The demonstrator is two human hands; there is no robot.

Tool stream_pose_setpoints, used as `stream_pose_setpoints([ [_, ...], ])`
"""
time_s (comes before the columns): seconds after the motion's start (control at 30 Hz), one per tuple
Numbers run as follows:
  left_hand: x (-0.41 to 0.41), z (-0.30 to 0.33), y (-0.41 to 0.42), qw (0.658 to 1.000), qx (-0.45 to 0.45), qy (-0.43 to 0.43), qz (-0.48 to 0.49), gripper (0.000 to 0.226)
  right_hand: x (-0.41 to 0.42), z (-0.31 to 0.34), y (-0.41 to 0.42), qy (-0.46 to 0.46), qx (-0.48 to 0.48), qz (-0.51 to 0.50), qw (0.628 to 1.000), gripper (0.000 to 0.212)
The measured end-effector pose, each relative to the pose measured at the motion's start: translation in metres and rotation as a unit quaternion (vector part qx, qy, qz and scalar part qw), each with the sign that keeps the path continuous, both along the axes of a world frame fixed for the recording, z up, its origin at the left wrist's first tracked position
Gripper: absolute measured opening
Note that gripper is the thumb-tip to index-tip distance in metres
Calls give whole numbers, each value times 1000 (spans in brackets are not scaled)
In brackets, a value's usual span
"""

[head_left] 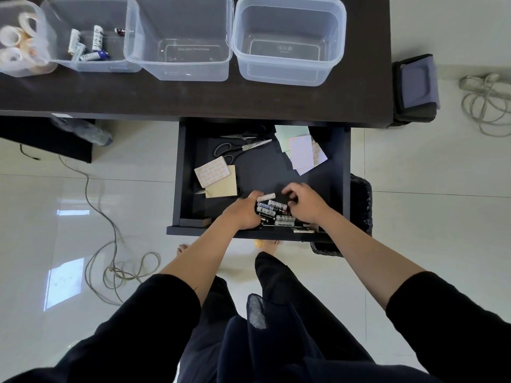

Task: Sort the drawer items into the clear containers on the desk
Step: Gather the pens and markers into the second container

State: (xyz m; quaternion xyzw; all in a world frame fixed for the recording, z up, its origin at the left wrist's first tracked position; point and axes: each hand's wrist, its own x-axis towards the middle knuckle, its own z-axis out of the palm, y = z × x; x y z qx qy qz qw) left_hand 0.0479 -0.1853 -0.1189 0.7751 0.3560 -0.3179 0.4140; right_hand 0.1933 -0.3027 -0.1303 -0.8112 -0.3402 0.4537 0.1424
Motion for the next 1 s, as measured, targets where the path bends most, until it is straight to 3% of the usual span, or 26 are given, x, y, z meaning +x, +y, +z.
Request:
stream_pose_setpoints([
  [0.13,-2,-2,3,1000,1,-10,-12,52,-7,-1,6,0,-41,89,995,42],
  [0.3,-4,-12,4,998,8,-8,-67,31,-13,0,6,-26,-85,165,982,26],
  [0.63,-1,-9,6,996,-30,2,-78,32,-22,2,13,28,-141,147,979,20],
  [0.73,-1,-8,7,995,-37,12,-87,30,-20,2,13,43,-144,153,977,28],
  [1.0,-6,-6,13,995,-99,5,-13,27,-17,4,11,67,-125,156,978,9],
])
